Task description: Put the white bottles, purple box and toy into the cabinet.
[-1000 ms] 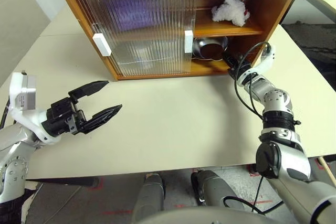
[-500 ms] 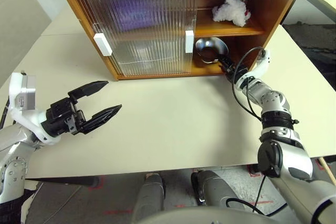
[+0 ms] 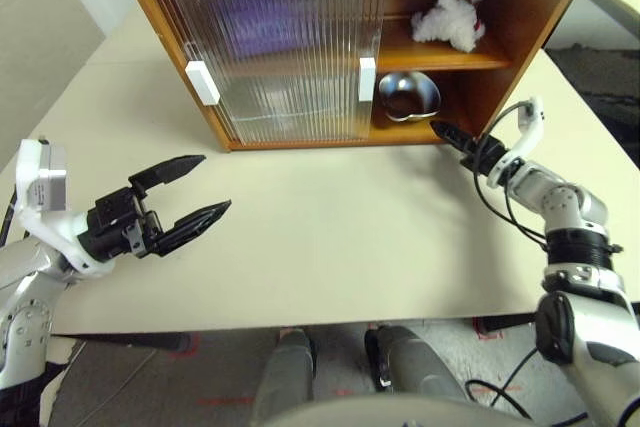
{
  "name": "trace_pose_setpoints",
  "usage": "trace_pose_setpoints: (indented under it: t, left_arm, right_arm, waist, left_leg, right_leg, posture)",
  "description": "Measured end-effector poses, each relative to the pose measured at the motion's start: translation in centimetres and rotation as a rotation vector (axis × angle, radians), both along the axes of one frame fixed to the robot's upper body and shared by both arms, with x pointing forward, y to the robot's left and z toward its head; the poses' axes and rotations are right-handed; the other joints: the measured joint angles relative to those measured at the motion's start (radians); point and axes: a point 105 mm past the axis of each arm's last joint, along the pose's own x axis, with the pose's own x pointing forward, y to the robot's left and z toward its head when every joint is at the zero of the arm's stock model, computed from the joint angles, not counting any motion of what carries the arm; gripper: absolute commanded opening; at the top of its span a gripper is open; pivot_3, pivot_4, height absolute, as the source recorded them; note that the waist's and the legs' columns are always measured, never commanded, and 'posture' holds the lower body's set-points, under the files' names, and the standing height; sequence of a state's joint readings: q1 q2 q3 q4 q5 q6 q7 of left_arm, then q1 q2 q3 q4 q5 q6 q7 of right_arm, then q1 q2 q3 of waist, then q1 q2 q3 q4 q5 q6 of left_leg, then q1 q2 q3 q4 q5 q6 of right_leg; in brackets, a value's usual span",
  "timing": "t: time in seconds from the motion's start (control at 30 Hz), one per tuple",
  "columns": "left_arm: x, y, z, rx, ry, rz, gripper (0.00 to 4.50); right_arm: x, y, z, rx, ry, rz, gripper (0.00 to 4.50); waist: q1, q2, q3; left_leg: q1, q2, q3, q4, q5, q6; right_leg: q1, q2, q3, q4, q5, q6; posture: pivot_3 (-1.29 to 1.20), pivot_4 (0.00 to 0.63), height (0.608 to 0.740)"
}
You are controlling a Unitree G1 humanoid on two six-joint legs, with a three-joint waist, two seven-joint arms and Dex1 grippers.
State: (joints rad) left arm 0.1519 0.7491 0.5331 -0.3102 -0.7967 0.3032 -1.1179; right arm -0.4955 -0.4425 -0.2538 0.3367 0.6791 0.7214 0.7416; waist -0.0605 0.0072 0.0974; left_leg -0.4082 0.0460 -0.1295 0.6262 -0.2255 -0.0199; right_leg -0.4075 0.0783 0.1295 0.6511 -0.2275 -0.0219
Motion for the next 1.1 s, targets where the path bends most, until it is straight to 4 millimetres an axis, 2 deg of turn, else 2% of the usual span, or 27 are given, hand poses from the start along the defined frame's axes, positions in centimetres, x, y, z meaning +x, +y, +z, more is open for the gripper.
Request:
trace_pose_setpoints:
  t: [0.07,0.17,0.27,0.4,0.6,0.8,0.93,1.1]
  left_arm:
    - [0.0,0.0,0.0,-0.001,-0.001,0.000,4.50]
    - [0.3,-0.1,0.1,-0.005,-0.008,-0.006,4.50]
    - [0.5,-0.4,0.2,-0.008,-0.011,-0.019,4.50]
    - [0.5,-0.5,0.1,-0.011,-0.008,-0.022,4.50]
    - [0.6,-0.5,0.1,-0.013,-0.008,-0.015,4.50]
    - [0.7,-0.5,0.2,-0.014,-0.012,-0.011,4.50]
    - [1.0,-0.8,0.4,-0.014,-0.024,-0.024,4.50]
    - [1.3,-0.8,0.3,-0.025,-0.018,-0.022,4.50]
  right_arm:
    - [-1.7,1.0,-0.5,-0.109,-0.033,0.118,2.34]
    - [-3.3,3.4,-0.9,-0.188,-0.096,0.256,1.13]
    - [-4.0,6.2,0.3,-0.182,-0.222,0.347,0.02]
    - [-4.1,9.2,2.3,-0.158,-0.370,0.397,0.02]
    - [-3.5,11.6,4.5,-0.168,-0.507,0.401,0.02]
    - [-2.4,13.9,4.0,-0.212,-0.562,0.410,0.02]
    - [-0.9,16.7,5.6,-0.228,-0.614,0.394,0.02]
    - [0.3,17.7,6.2,-0.248,-0.645,0.352,0.02]
  waist:
    - [-0.007,0.000,0.000]
    - [-0.018,-0.001,0.001]
    - [-0.021,-0.001,0.001]
    - [-0.021,-0.001,0.001]
    - [-0.018,-0.001,0.001]
    - [-0.019,-0.002,0.001]
    - [-0.023,-0.002,0.001]
    - [-0.016,-0.002,0.000]
  left_leg:
    - [0.002,0.000,0.001,0.000,0.000,0.000]
    - [0.006,0.000,0.000,0.001,0.000,0.000]
    - [0.008,0.000,0.000,0.001,0.001,0.001]
    - [0.008,0.000,-0.002,0.001,0.002,0.001]
    - [0.006,0.001,-0.002,0.000,0.000,0.000]
    - [0.005,0.002,-0.002,0.000,-0.002,-0.001]
    - [0.005,0.003,-0.002,0.000,-0.002,-0.001]
    - [0.004,0.003,-0.003,0.000,-0.002,0.000]
  right_leg:
    - [0.002,0.001,0.000,0.000,-0.002,0.001]
    - [0.006,0.002,0.001,0.000,-0.009,0.003]
    - [0.008,0.002,0.001,0.000,-0.008,0.003]
    - [0.008,0.003,0.001,0.000,-0.008,0.002]
    - [0.005,0.002,0.000,0.000,-0.005,-0.010]
    - [0.004,0.002,-0.001,0.000,-0.005,-0.010]
    - [0.002,0.002,-0.001,0.000,-0.003,-0.013]
    - [0.002,0.002,-0.002,0.000,-0.003,-0.014]
  posture:
    - [-0.11,0.136,0.740]
    - [-0.11,0.137,0.740]
    - [-0.11,0.136,0.740]
    - [-0.10,0.135,0.740]
    - [-0.10,0.128,0.740]
    - [-0.11,0.125,0.740]
    - [-0.10,0.116,0.740]
    - [-0.10,0.109,0.740]
